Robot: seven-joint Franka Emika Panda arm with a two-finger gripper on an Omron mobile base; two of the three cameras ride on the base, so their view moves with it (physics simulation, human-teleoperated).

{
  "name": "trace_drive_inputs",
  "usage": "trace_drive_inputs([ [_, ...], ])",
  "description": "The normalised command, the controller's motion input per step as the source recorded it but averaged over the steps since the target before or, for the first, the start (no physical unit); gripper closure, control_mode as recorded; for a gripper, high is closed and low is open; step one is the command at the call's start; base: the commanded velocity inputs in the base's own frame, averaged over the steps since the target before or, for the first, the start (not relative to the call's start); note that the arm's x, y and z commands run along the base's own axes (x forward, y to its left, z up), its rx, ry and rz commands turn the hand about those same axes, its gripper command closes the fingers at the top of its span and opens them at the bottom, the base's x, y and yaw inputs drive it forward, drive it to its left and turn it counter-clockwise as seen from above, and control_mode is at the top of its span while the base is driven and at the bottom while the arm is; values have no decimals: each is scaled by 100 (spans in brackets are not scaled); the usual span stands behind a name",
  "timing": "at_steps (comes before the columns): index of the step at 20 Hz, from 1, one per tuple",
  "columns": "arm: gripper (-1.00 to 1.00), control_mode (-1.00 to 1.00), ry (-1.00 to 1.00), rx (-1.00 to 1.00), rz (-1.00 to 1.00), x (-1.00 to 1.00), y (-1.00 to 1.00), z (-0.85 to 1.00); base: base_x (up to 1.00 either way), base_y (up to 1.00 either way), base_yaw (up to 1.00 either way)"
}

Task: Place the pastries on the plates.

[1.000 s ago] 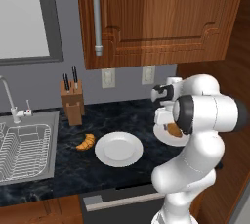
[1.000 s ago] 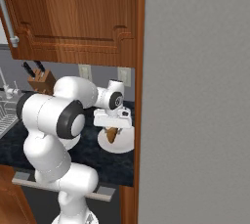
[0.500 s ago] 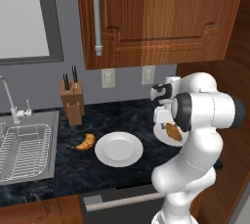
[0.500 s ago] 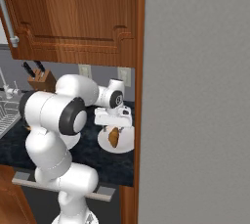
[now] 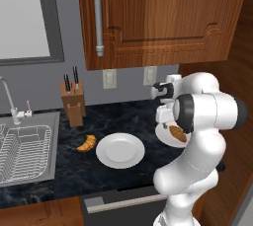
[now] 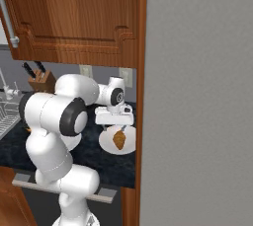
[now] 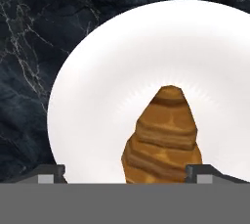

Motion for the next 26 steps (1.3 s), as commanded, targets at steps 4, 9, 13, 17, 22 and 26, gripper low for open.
trace_drive_inputs([
  [4,-100,-100,0,0,0,-21,0,32,0,0,0],
  [9,-100,-100,0,0,0,-3,17,3,0,0,0],
  [13,-100,-100,0,0,0,0,36,0,0,0,0],
  [17,-100,-100,0,0,0,0,39,1,0,0,0],
  [22,-100,-100,0,0,0,0,48,0,0,0,0],
  [26,-100,-100,0,0,0,-1,54,0,0,0,0],
])
